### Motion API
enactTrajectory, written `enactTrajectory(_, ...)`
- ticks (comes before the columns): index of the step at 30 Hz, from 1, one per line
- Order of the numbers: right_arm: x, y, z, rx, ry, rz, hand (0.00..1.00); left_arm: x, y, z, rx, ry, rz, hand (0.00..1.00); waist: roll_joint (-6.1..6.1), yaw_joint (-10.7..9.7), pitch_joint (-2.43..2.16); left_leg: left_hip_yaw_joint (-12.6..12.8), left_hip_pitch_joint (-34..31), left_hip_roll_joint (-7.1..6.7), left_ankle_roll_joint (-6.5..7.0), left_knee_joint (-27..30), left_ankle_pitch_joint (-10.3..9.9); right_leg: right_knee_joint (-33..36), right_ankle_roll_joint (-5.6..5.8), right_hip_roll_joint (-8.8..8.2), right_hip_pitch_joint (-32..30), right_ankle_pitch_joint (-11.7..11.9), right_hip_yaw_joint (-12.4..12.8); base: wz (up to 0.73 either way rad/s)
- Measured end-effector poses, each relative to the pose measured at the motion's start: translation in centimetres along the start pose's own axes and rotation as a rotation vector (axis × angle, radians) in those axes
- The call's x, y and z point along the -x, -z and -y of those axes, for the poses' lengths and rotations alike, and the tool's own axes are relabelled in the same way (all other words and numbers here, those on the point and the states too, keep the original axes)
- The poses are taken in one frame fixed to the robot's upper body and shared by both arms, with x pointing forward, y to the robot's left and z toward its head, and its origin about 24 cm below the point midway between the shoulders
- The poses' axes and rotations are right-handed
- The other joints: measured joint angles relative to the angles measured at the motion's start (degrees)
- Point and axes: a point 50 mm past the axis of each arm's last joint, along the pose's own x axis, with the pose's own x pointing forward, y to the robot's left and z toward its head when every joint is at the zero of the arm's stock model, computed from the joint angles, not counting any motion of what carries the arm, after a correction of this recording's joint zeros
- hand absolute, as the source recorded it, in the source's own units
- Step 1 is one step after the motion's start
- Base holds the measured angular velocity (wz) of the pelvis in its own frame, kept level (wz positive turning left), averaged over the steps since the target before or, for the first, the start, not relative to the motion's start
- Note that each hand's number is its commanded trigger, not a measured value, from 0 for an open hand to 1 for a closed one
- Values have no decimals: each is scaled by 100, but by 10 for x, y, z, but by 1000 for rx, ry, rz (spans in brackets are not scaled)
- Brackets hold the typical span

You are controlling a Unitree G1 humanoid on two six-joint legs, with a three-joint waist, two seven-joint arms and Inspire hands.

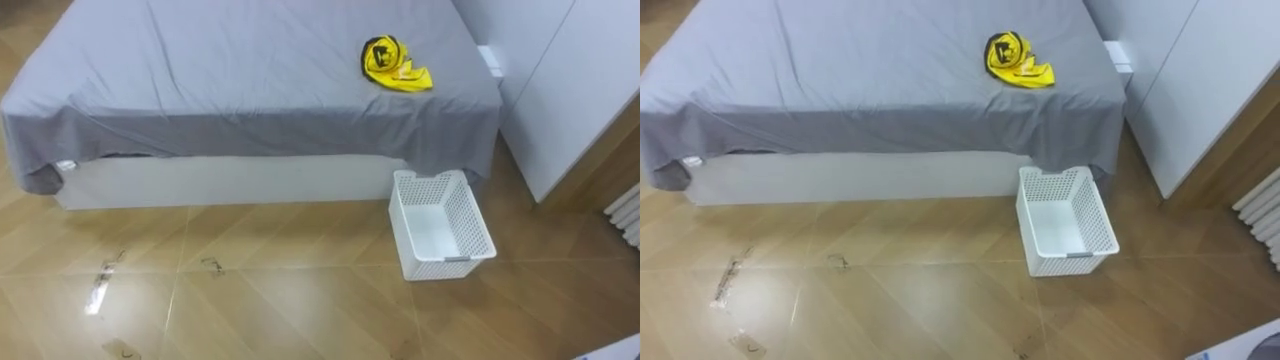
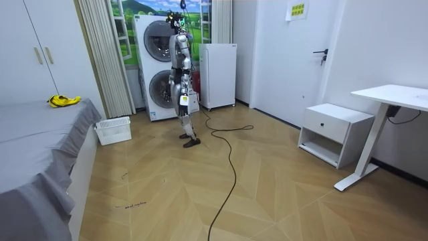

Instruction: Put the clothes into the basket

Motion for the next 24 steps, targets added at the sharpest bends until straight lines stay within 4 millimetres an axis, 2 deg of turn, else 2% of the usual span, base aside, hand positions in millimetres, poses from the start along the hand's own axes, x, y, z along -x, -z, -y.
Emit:
enactTrajectory(1,0,2,2,-10,8,-4,0,0,1,0,11,-1,0,0,-12,5,-1,-10,-374,-52,49,329,12,42,-21,-51,67,-85,83,42)
enactTrajectory(2,1,2,4,-14,15,-4,0,1,2,1,7,4,-4,0,-12,1,-2,-7,-541,-132,64,172,6,45,-31,-73,92,-120,137,39)
enactTrajectory(3,1,2,6,-22,27,-6,0,1,4,5,-11,18,-6,0,-23,16,-3,12,-860,-271,24,-378,106,42,-7,-128,111,-197,211,21)
enactTrajectory(4,1,3,7,-22,34,-9,0,2,8,7,-6,22,-11,0,-22,124,-6,7,-1114,-403,-98,-1164,392,48,-17,-132,137,-282,445,4)
enactTrajectory(5,1,3,6,-21,33,-11,0,3,10,7,-4,22,-16,0,-13,174,-9,18,-1215,-417,-132,-1554,554,44,-31,-132,169,-312,527,-33)
enactTrajectory(6,1,3,5,-8,29,-15,0,5,18,6,-3,18,-35,0,35,223,-2,2,-1366,-362,-125,-2152,947,44,-7,-134,247,-421,648,-58)
enactTrajectory(7,1,6,5,-2,28,-28,0,6,25,5,-6,15,-52,0,60,274,11,22,-1441,-293,-101,-2422,1319,42,24,-191,364,-547,734,-68)
enactTrajectory(8,1,8,5,4,30,-37,0,6,26,5,-6,17,-57,0,44,314,3,39,-1460,-279,-77,-2415,1538,43,48,-245,408,-614,795,-66)
enactTrajectory(9,2,9,6,14,40,-42,0,7,27,7,-4,24,-55,0,-7,320,-5,119,-1504,-339,106,-2271,1914,10,151,-373,482,-731,881,-49)
enactTrajectory(10,2,9,7,19,52,-41,0,7,26,9,-4,33,-47,0,-85,305,-59,221,-1595,-438,275,-1966,1972,17,299,-533,489,-837,934,-40)
enactTrajectory(11,2,11,8,17,58,-48,0,6,23,11,-6,38,-39,0,-137,293,-43,305,-1637,-488,416,-1773,1862,23,361,-618,510,-873,946,-36)
enactTrajectory(12,3,12,10,10,68,-47,0,5,16,14,-1,49,-21,0,-207,292,17,452,-1714,-511,442,-1293,1470,39,434,-750,593,-884,897,-44)
enactTrajectory(13,3,12,11,1,75,-45,0,4,11,15,11,59,-10,0,-205,323,16,553,-1737,-503,488,-901,1118,189,546,-870,659,-826,772,-42)
enactTrajectory(14,3,12,11,1,77,-43,0,4,10,15,16,62,-4,0,-195,314,7,589,-1709,-503,495,-779,948,353,587,-937,654,-803,728,-37)
enactTrajectory(15,3,12,12,-17,85,-36,0,3,7,15,28,61,3,0,-189,273,0,651,-1574,-532,520,-611,651,903,724,-1051,567,-726,645,-20)
enactTrajectory(16,3,10,13,-40,93,-26,0,2,6,13,23,51,4,0,-176,189,-11,665,-1307,-605,550,-596,434,1684,851,-1173,392,-489,546,-13)
enactTrajectory(17,3,8,13,-46,100,-17,0,2,5,12,22,45,8,0,-157,151,-22,674,-1166,-633,568,-623,341,2117,844,-1228,256,-251,520,3)
enactTrajectory(18,3,6,14,-60,116,-1,0,2,3,11,24,30,15,0,-130,133,-42,635,-803,-721,608,-808,222,2942,777,-1315,-7,482,476,16)
enactTrajectory(19,4,8,16,-74,127,3,0,2,0,11,23,25,32,0,-24,123,-66,480,-434,-794,624,-1115,184,3593,642,-1316,-277,1136,467,23)
enactTrajectory(20,4,6,16,-85,130,14,0,1,-5,12,27,24,51,0,-1,116,-78,417,-267,-801,632,-1259,173,3847,604,-1273,-444,1002,432,29)
enactTrajectory(21,4,0,14,-98,124,41,0,1,-12,15,28,25,76,0,115,134,-56,212,88,-783,617,-1555,162,4173,454,-1084,-857,560,249,41)
enactTrajectory(22,4,-5,12,-123,116,68,0,1,-18,17,13,34,101,0,230,107,-51,-53,368,-717,603,-1760,152,4097,332,-850,-1261,181,26,44)
enactTrajectory(23,3,-10,11,-134,111,86,0,1,-21,19,3,41,112,0,237,100,-36,-151,499,-686,593,-1849,145,3959,304,-719,-1468,44,-59,58)
enactTrajectory(24,3,-18,7,-140,98,118,0,1,-27,23,-18,53,133,0,275,66,-39,-350,737,-656,569,-2027,117,3448,260,-517,-1869,-96,-178,62)
